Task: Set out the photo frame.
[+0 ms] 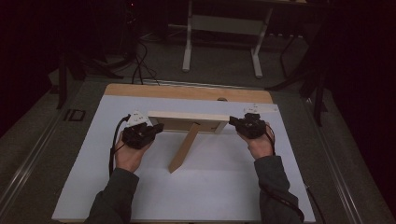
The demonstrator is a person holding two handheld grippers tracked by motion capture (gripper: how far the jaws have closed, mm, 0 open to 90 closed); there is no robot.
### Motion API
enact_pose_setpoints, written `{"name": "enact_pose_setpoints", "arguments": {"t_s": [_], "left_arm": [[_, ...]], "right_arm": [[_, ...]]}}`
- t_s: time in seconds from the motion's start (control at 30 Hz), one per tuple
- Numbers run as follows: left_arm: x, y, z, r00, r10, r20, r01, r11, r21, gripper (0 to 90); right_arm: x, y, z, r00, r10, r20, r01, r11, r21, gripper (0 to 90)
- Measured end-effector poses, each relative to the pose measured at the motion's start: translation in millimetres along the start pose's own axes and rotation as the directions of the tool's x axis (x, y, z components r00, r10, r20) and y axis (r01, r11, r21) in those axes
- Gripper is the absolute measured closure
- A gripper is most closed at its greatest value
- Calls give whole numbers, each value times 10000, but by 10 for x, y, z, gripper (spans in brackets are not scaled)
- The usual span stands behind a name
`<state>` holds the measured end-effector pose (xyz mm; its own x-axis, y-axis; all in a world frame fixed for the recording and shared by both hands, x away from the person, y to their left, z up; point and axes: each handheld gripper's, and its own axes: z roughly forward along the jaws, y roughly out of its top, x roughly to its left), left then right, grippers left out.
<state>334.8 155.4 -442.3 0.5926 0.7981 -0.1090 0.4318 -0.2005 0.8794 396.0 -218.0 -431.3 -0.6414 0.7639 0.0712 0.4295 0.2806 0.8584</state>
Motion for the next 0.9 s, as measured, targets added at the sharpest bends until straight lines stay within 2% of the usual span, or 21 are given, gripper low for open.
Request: {"name": "enact_pose_setpoints", "arguments": {"t_s": [0.2, 0.37, 0.63, 0.9], "left_arm": [[-41, 47, 36, 9998, 15, -190, -16, 10000, -40, 900], [-50, 74, 69, 9999, -75, -146, 74, 10000, -60, 900], [-61, 104, 100, 9998, 49, -209, -48, 10000, 36, 900], [-64, 122, 125, 9997, -141, -189, 140, 9999, -71, 900]], "right_arm": [[10, 67, 23, 9998, 122, -177, -124, 9999, -113, 897], [12, 100, 29, 9996, 141, -244, -144, 9998, -133, 897], [6, 168, 9, 9991, 196, -388, -205, 9995, -236, 897], [13, 193, 15, 9986, 129, -508, -139, 9997, -203, 898]]}}
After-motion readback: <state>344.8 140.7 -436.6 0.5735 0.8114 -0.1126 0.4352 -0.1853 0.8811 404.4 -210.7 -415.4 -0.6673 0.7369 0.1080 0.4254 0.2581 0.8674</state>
